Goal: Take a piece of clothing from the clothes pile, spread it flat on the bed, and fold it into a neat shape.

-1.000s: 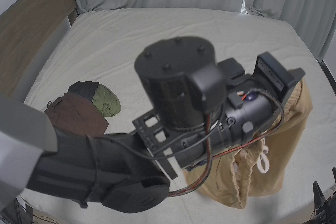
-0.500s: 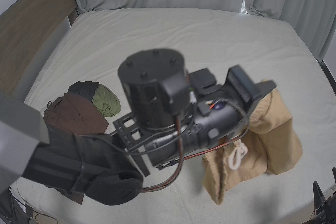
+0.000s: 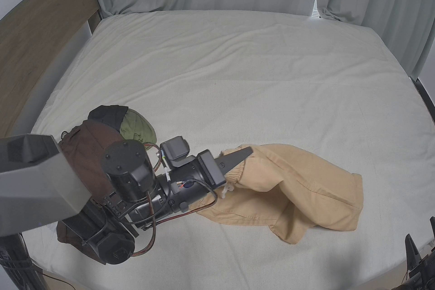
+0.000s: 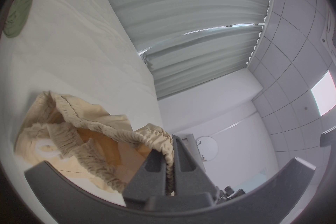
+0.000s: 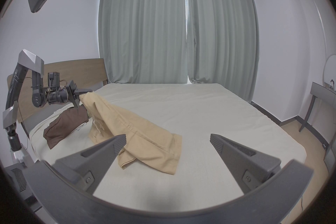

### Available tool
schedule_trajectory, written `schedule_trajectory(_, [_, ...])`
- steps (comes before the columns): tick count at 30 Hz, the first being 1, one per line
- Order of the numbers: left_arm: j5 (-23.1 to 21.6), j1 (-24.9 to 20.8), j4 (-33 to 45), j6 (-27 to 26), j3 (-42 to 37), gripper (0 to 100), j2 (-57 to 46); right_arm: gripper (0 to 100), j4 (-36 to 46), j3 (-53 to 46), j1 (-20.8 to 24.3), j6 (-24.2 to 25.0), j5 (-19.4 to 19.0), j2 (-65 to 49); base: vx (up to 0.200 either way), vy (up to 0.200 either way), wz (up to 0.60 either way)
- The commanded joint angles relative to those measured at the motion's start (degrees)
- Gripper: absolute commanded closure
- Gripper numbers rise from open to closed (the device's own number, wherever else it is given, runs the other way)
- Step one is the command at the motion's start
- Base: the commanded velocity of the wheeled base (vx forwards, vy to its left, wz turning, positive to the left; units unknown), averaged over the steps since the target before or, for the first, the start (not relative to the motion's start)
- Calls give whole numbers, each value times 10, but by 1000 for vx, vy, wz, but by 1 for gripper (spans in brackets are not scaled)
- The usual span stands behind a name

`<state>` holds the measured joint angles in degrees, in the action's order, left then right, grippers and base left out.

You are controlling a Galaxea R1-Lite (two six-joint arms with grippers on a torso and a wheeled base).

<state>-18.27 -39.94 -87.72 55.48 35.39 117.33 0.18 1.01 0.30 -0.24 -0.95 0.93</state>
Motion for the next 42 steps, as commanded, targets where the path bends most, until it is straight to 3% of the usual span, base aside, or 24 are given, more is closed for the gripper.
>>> schedule_trajectory(1, [-2, 35, -12, -8, -45, 100, 27, 0, 0, -10, 0, 0, 0, -9, 0, 0, 0])
schedule_trajectory(17, [6, 152, -13, -127, -116, 100, 27, 0, 0, -10, 0, 0, 0, -9, 0, 0, 0])
schedule_trajectory(30, [9, 238, -13, -143, -125, 100, 27, 0, 0, -10, 0, -2, 0, -9, 0, 0, 0])
schedule_trajectory(33, [3, 246, -12, -166, -124, 100, 29, 0, 0, -10, 0, -3, -1, -9, 0, 0, 0])
schedule_trajectory(42, [3, 244, -13, -169, -118, 100, 38, 0, -1, -10, 0, -14, -5, -9, 0, 0, 0])
